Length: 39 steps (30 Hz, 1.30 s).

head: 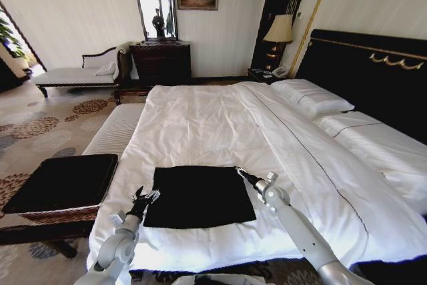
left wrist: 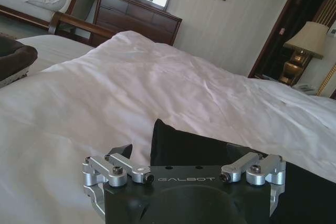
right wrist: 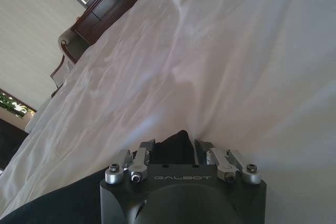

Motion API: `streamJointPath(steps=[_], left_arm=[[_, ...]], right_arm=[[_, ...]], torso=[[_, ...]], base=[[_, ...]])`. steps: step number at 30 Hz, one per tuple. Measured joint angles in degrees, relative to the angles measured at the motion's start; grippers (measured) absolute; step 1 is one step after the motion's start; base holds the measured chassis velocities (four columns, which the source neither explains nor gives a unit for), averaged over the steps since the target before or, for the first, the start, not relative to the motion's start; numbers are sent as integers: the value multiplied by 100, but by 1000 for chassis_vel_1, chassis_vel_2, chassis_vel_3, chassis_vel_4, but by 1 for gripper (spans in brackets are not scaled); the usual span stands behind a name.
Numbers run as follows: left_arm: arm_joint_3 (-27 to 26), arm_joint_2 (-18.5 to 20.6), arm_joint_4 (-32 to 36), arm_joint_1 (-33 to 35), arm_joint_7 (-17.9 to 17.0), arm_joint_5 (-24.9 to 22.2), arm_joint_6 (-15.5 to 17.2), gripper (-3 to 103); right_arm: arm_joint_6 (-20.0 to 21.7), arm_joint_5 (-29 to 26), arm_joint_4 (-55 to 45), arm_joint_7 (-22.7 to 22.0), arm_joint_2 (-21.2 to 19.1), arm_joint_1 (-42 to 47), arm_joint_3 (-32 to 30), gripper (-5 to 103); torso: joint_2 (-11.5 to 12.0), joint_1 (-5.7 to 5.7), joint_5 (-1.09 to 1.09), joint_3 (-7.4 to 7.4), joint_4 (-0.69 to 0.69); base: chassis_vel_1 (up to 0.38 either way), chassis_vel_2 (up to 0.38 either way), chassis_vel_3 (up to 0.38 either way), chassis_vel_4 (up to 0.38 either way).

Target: Fold the clothes on the bed and place them into the basket.

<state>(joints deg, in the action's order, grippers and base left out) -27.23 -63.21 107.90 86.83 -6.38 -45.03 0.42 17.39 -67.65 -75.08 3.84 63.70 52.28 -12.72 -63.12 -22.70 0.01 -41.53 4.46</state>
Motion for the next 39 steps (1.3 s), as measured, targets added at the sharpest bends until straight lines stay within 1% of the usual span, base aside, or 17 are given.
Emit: streamJointPath(steps=[1,3,5,6,7,8,11,13,17,20,21,23,26,29,30,35,39], left_arm=[[-2,4,-3,-5,-4,-26,11,100],[-9,9,-6,-7,-5,-51,20,100],[-33,18,-20,-17,-8,-115,45,100],[-33,18,-20,-17,-8,-115,45,100],[-44,23,-27,-25,-8,-157,69,100],[-56,34,-42,-41,-9,-226,110,100],[-61,58,-126,-135,-21,-431,214,100],[-42,74,-275,-297,-73,-690,321,100],[81,124,-590,-653,-100,-923,410,100],[338,213,-1062,-1332,-104,-1125,492,100],[338,213,-1062,-1332,-104,-1125,492,100],[521,252,-1301,-1724,-98,-1224,518,101],[856,291,-1687,-2311,-53,-1296,578,97],[971,292,-1841,-2496,-41,-1297,608,96],[1066,289,-1972,-2662,-74,-1280,696,96],[1155,311,-2070,-2798,-240,-1407,938,92],[1170,310,-2133,-2818,-261,-1407,964,91]], right_arm=[[0,0,-5,0,1,-1,9,37],[0,0,-5,-1,1,-6,11,37],[0,-12,-13,-6,-6,-18,11,26],[0,-12,-13,-6,-6,-18,11,26],[0,-16,-18,-8,-13,-21,11,20],[-1,-19,-30,-11,-30,-22,11,15],[-4,-18,-46,-17,-55,-20,11,10],[-6,-5,-62,-27,-66,-6,11,2],[-12,30,-91,-37,-99,12,31,1],[-15,45,-92,-55,-104,-2,49,1],[-15,45,-92,-55,-104,-2,49,1],[-15,47,-96,-66,-100,-15,53,1],[-16,49,-120,-122,-94,-26,54,1],[-16,49,-122,-143,-93,-26,50,1],[-18,48,-127,-163,-93,-26,33,1],[-25,45,-129,-185,-94,-20,-19,1],[-44,50,-115,-186,-101,-13,-37,1]], torso=[[0,0,0,0,0],[0,0,0,0,0],[0,0,0,0,-1],[0,0,0,0,-1],[0,0,0,0,-1],[0,0,0,0,-1],[0,0,-1,0,-1],[0,0,0,0,-1],[0,0,-1,0,-1],[0,0,-1,0,0],[0,0,-1,0,0],[0,0,-1,0,1],[0,-1,-1,0,1],[0,-1,0,0,1],[0,-1,0,0,1],[0,-1,0,0,-1],[0,0,0,0,-2]], base=[[0,0,0,0],[0,0,0,0],[0,0,0,0],[0,0,0,0],[0,0,0,0],[0,0,0,0],[0,0,0,0],[0,0,0,0],[0,0,0,0],[0,0,0,0],[0,0,0,0],[0,0,0,0],[0,0,0,0],[0,0,0,0],[0,0,0,0],[0,0,0,0],[0,0,0,0]])
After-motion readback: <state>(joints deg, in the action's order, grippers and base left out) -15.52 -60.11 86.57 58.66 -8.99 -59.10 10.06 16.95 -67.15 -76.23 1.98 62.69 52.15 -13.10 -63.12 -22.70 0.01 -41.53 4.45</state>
